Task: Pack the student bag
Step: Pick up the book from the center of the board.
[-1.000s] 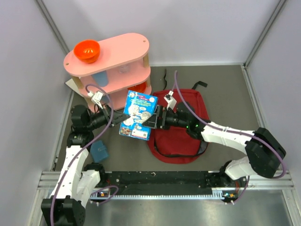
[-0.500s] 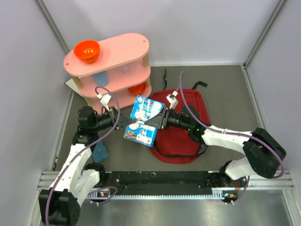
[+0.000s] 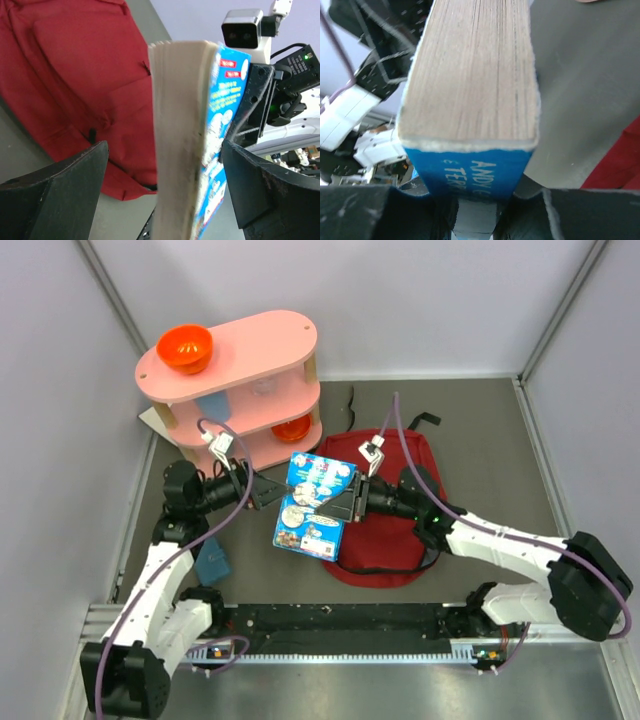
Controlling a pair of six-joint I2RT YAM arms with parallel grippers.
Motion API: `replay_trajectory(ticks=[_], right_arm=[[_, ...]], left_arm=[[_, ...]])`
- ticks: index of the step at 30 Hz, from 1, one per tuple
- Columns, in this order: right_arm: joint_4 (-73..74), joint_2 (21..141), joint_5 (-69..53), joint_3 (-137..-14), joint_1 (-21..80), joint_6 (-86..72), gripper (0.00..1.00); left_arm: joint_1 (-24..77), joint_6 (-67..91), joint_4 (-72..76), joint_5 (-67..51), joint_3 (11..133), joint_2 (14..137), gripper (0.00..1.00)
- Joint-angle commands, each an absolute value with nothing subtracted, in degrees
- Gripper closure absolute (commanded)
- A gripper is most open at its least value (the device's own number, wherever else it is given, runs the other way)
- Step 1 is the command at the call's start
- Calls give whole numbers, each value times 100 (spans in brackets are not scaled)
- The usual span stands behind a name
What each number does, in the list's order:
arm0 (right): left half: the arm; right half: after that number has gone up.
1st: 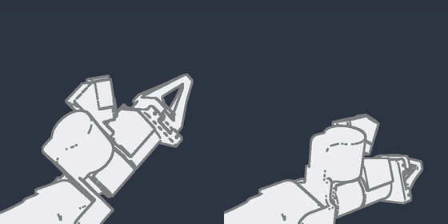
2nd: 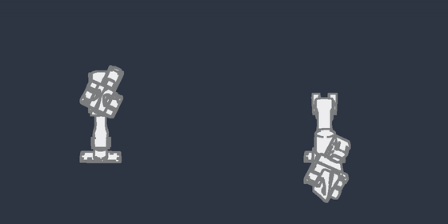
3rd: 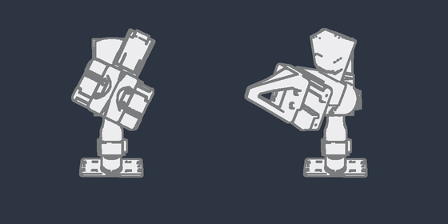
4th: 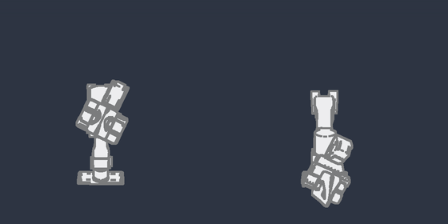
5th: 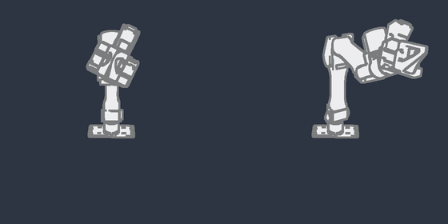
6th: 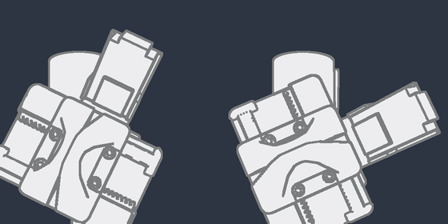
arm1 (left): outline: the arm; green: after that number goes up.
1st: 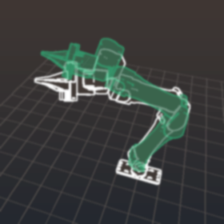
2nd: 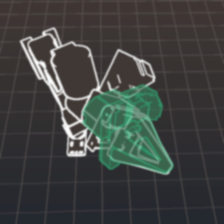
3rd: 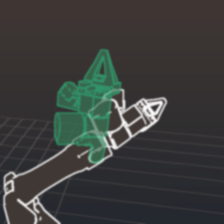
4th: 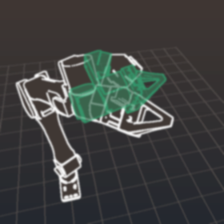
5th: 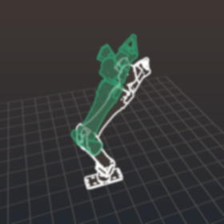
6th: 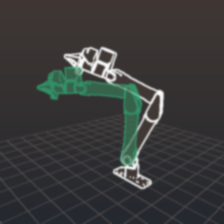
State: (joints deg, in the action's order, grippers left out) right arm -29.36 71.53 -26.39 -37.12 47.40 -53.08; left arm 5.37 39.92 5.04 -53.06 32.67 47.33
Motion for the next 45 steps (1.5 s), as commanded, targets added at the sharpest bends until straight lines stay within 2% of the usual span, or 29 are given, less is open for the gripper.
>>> replay_trajectory(ticks=[1, 12, 14, 18, 21, 22, 24, 27, 28, 29, 32, 33, 34, 35, 36, 37, 38, 41, 45], right_arm=[[-3779, 6803, -3471, -3876, 4746, -5256, 100], [-3656, 7110, -4947, -4289, 4693, -4905, 100], [-3351, 7128, -5036, -4394, 4658, -4738, 100], [-2866, 7163, -5027, -4535, 4615, -4308, 100], [-2542, 7259, -5202, -4710, 4553, -4088, 100], [-2470, 7312, -5212, -4737, 4544, -4026, 100], [-2260, 7391, -5256, -4842, 4492, -3886, 100], [-2189, 7506, -5238, -4913, 4404, -3850, 100], [-2162, 7523, -5203, -4922, 4351, -3850, 100], [-2119, 7515, -5081, -4931, 4333, -3841, 99], [-1724, 7349, -4399, -4922, 4272, -3753, 91], [-1557, 7287, -4081, -4913, 4280, -3736, 72], [-1025, 7199, -3704, -4896, 4272, -3718, 61], [-741, 7024, -2717, -4878, 4271, -3779, 45], [-390, 6927, -2089, -4817, 4280, -4093, 29], [-300, 6821, -1596, -4486, 4280, -4304, 19], [-534, 6716, -1304, -4239, 4254, -4428, 13], [-1349, 6110, -1021, -3351, 4228, -5017, 8], [-1994, 5292, -844, -2620, 4236, -5624, 6]], left_arm=[[606, 4456, 1826, -5686, 3313, 5070, 1], [1178, 4720, 2909, -6670, 3832, 5739, 2], [1204, 4693, 2918, -6785, 3780, 5783, 7], [1265, 4711, 2953, -6926, 3700, 5810, 27], [1380, 4685, 2936, -7057, 3665, 5818, 37], [1423, 4676, 2936, -7101, 3656, 5818, 45], [1468, 4650, 2909, -7180, 3647, 5818, 54], [1582, 4544, 2822, -7321, 3682, 5862, 86], [1591, 4500, 2647, -7295, 3700, 5845, 95], [1600, 4369, 2559, -7199, 3700, 5827, 100], [1600, 4010, 1953, -6648, 3753, 5635, 100], [1600, 3921, 1777, -6418, 3788, 5582, 100], [1600, 3859, 1393, -6103, 3849, 5511, 100], [1591, 3780, 1215, -5673, 3884, 5345, 100], [1591, 3823, 1082, -4755, 3902, 5274, 100], [1591, 3989, 1020, -4381, 3885, 5204, 100], [1582, 4277, 1446, -4238, 3850, 5142, 100], [1573, 4936, 2072, -3710, 3884, 5176, 100], [1608, 5615, 2782, -3297, 3815, 5238, 100]])
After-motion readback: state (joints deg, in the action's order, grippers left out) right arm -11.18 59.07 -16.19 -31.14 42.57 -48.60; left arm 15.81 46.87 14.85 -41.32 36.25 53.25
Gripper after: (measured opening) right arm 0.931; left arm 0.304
